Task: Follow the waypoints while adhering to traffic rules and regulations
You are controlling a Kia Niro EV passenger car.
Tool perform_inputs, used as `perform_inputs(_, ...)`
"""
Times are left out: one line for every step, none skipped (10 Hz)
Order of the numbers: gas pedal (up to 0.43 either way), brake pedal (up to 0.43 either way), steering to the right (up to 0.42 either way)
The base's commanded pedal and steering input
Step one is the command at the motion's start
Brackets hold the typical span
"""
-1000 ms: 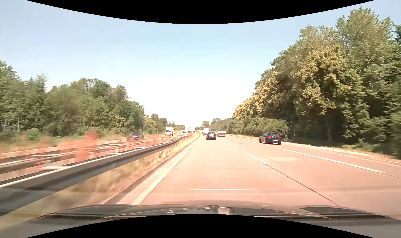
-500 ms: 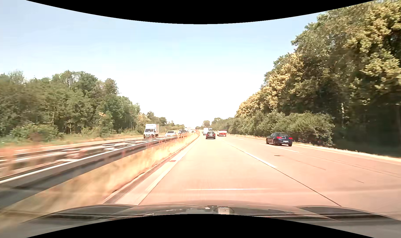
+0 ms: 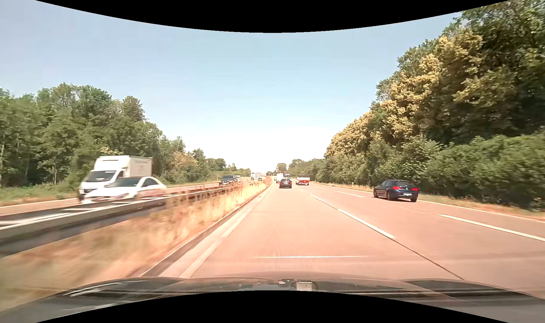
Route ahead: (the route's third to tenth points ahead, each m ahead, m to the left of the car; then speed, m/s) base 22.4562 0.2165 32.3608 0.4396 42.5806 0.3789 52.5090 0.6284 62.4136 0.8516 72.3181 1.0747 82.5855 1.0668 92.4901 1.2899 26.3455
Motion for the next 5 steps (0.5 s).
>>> perform_inputs(0.157, 0.0, -0.001)
perform_inputs(0.157, 0.0, -0.001)
perform_inputs(0.157, 0.0, -0.001)
perform_inputs(0.157, 0.0, -0.001)
perform_inputs(0.157, 0.0, -0.001)
